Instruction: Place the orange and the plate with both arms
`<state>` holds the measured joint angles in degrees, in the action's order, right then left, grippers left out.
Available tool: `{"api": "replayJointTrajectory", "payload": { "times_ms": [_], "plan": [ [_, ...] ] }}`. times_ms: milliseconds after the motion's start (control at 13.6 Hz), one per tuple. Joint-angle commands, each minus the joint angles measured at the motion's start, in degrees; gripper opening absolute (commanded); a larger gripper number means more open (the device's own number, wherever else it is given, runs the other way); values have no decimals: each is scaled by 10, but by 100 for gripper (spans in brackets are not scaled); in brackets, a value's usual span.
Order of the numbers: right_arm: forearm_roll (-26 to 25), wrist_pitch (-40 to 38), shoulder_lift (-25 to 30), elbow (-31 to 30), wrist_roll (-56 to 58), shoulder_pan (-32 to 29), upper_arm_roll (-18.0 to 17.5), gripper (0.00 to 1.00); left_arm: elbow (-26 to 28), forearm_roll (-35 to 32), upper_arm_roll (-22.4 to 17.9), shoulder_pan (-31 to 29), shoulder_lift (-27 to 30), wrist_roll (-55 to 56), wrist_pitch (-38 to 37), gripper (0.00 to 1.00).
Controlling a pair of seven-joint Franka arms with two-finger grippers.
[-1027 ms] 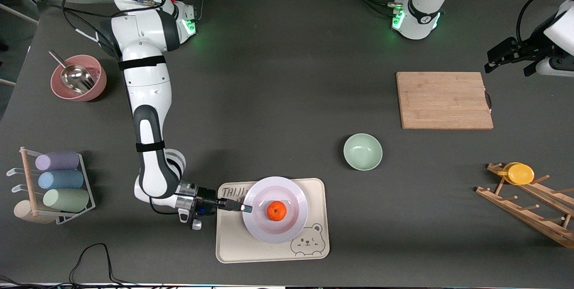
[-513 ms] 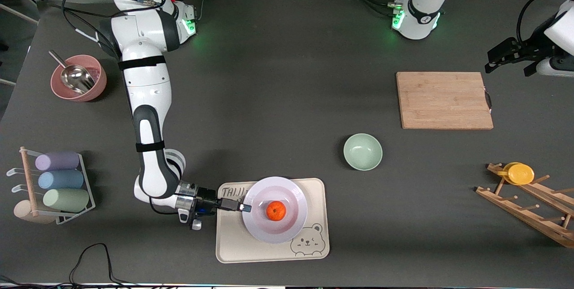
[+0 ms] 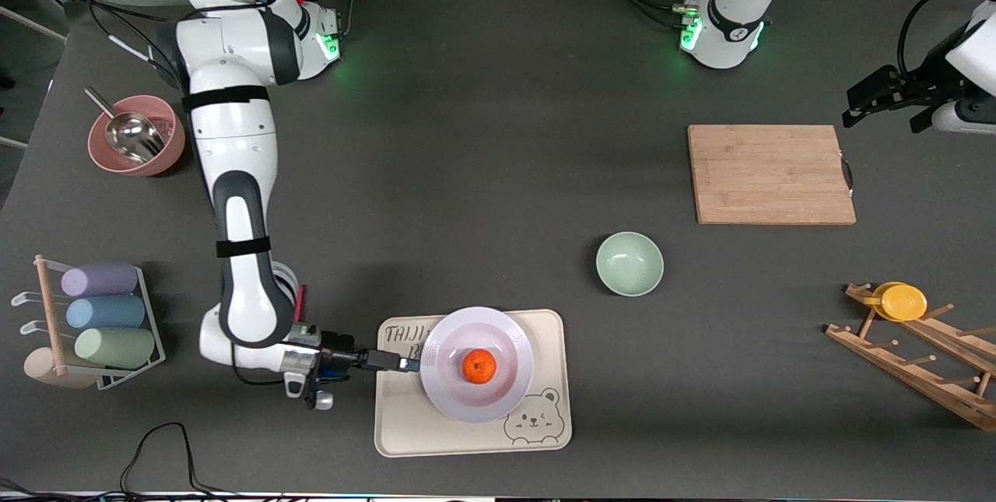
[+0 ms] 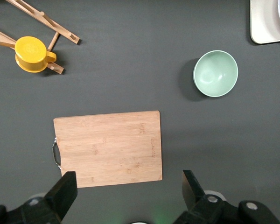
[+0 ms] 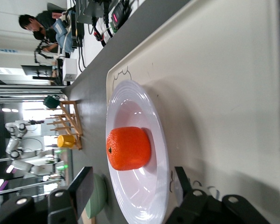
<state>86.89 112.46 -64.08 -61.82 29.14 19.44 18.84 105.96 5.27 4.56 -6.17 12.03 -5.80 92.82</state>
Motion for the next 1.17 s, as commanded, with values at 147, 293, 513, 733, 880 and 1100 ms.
{"api": "replayJointTrajectory", "payload": {
  "times_ms": [147,293,513,733,880,1100],
  "plan": [
    [-172,-36,102,-61,-15,-37,-4,100,-10,-1,-2,-2,-7,4,-6,100],
    [-237,-72,148,-88,-16,-57,-4,100,-10,-1,-2,-2,-7,4,-6,100],
    [-370,-94,243,-147,-27,-74,-3,100,-10,-17,0,1,-6,4,-5,100],
    [-534,-113,358,-200,-93,-85,-4,100,-11,-32,17,3,-3,5,0,100],
    [-619,-148,416,-209,-144,-98,-9,100,-11,-43,22,4,-3,14,0,100],
    [-718,-191,492,-225,-174,-121,-35,100,-13,-47,24,4,-3,27,0,100]
  ]
}}
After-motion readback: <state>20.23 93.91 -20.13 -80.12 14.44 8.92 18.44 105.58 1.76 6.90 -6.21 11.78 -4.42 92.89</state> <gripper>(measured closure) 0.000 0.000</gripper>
